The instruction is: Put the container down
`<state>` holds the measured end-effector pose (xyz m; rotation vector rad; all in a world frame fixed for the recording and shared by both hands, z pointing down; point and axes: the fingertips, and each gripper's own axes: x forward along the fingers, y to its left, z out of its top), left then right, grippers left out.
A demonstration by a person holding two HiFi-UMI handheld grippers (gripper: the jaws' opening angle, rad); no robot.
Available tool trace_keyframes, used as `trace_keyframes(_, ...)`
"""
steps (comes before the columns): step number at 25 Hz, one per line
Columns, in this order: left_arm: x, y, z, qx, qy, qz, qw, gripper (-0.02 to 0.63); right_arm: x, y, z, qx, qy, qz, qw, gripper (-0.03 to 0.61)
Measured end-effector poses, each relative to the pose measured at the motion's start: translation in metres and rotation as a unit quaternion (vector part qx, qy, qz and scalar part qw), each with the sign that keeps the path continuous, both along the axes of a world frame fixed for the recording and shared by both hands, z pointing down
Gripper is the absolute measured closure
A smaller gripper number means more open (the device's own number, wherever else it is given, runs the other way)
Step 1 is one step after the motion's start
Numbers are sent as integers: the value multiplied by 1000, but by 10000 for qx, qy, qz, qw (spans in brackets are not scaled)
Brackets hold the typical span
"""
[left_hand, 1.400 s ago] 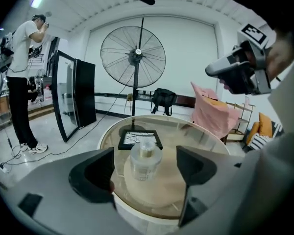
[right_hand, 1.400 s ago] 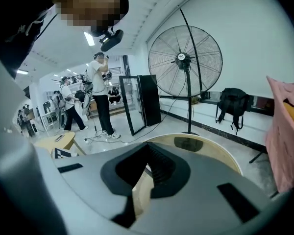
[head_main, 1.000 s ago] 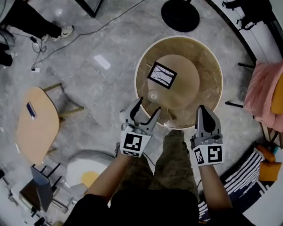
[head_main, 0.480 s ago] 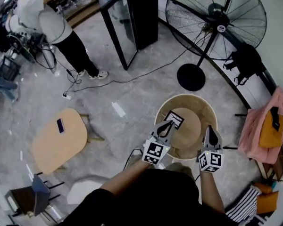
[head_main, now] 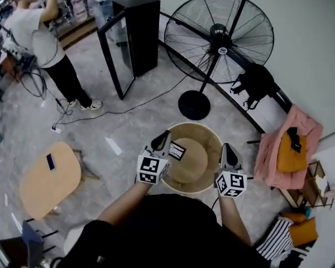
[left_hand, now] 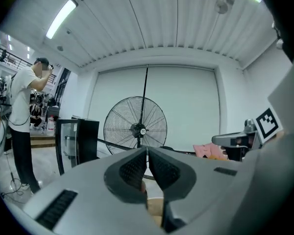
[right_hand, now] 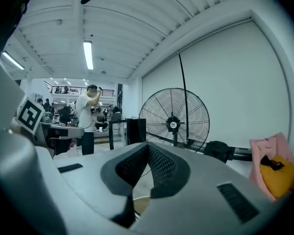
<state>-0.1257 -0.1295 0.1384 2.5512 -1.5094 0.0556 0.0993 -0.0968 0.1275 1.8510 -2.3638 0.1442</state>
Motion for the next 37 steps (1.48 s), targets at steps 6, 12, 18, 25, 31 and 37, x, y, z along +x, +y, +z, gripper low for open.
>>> trace_keyframes(6, 34, -13, -28, 298, -102, 32, 9995, 583, 29, -8, -20, 130, 51, 105, 9998, 557)
trace_keyframes(12, 61, -20, -38, 460, -122, 69, 9988, 583, 66, -8, -29, 214, 190, 218, 9994, 557)
trace_keyframes(18, 80, -28, -39, 516, -71, 4, 9986, 583, 89, -13, -32, 245, 247, 147, 9993, 557)
trace_keyframes(25, 90, -29, -43, 553, 61, -131, 9984, 583, 100, -12, -37, 416, 285, 5, 9987, 557)
trace_keyframes(31, 99, -23, -46, 501, 90, -186, 9985, 583, 113, -3, -39, 355, 313, -76, 9989, 557)
trace_keyframes(37, 108, -20, -51, 608, 106, -265, 9977, 583, 125, -1, -35, 344, 290, -91, 9989, 557)
